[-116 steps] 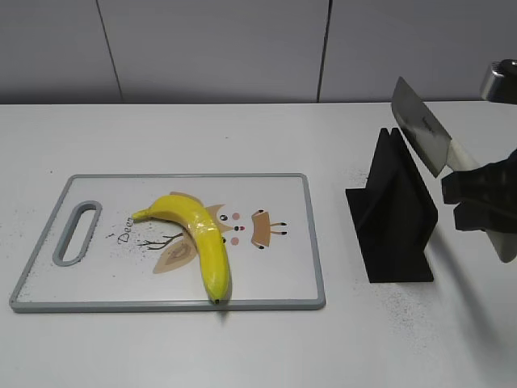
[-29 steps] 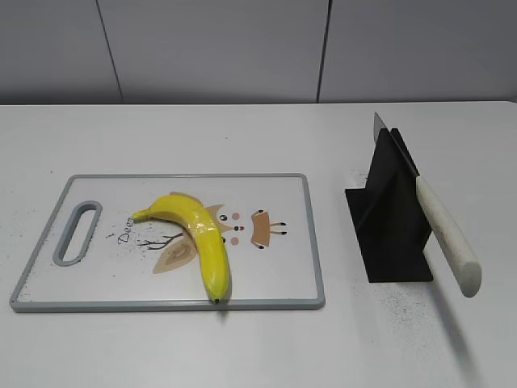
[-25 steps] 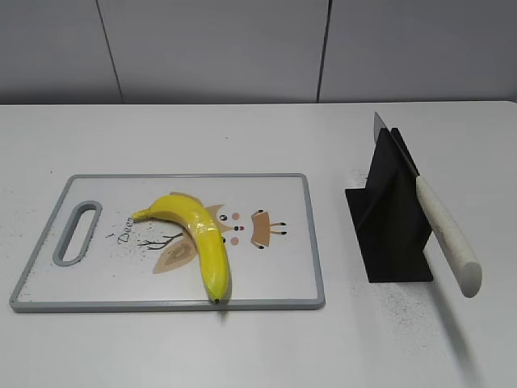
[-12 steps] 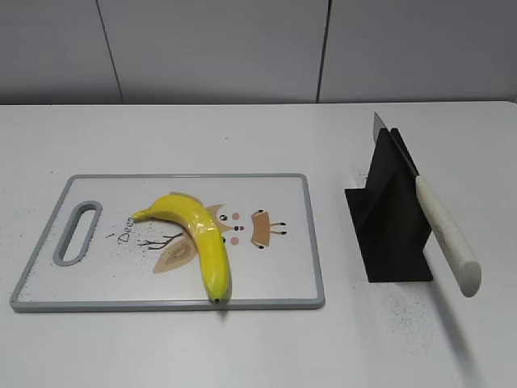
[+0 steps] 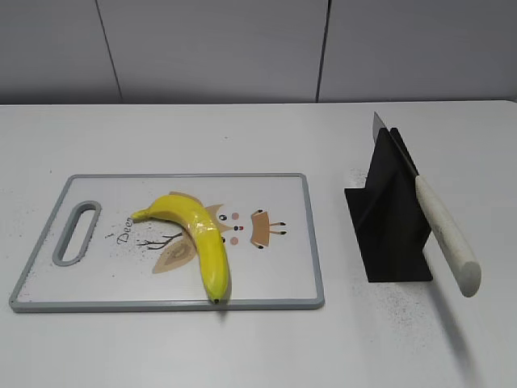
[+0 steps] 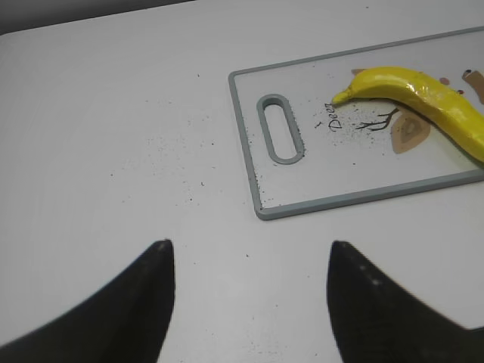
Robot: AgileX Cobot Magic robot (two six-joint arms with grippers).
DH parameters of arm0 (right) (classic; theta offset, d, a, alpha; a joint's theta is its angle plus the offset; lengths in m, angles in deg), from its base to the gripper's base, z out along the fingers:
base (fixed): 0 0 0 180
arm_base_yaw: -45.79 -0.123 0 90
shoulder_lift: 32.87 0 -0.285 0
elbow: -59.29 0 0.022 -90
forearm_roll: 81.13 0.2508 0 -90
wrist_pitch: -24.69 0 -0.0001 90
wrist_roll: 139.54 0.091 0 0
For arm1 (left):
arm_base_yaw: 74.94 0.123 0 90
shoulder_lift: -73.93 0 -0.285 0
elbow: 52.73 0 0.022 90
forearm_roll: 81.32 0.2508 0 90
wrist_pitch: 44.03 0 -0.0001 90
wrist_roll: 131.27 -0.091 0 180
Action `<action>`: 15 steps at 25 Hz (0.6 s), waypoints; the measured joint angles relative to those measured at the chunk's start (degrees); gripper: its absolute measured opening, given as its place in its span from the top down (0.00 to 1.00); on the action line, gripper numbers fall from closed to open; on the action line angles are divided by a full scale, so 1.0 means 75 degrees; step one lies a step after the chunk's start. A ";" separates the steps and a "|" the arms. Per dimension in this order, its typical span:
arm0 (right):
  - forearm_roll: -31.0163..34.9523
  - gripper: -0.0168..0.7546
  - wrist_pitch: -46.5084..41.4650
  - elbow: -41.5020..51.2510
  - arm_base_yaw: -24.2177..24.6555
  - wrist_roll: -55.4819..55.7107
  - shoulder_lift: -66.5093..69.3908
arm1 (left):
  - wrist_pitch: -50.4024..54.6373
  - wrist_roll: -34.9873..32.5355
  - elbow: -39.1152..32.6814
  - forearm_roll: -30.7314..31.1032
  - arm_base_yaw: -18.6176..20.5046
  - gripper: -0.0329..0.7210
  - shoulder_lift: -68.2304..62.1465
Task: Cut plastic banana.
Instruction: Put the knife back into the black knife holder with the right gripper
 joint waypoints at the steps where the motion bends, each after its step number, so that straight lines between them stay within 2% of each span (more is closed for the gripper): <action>1: 0.0000 0.23 0.0000 0.0000 0.0154 0.0000 0.0000 | 0.0000 0.0000 0.0000 0.0000 0.0000 0.17 0.0000; 7: 0.0024 0.23 0.0000 0.0000 0.1207 0.0000 0.0000 | 0.0000 0.0000 0.0000 0.0000 0.0000 0.17 0.0000; 15: 0.0156 0.23 0.0420 0.0000 0.1382 -0.0007 0.0000 | -0.0006 0.0408 0.0000 0.0211 0.0000 0.17 0.0000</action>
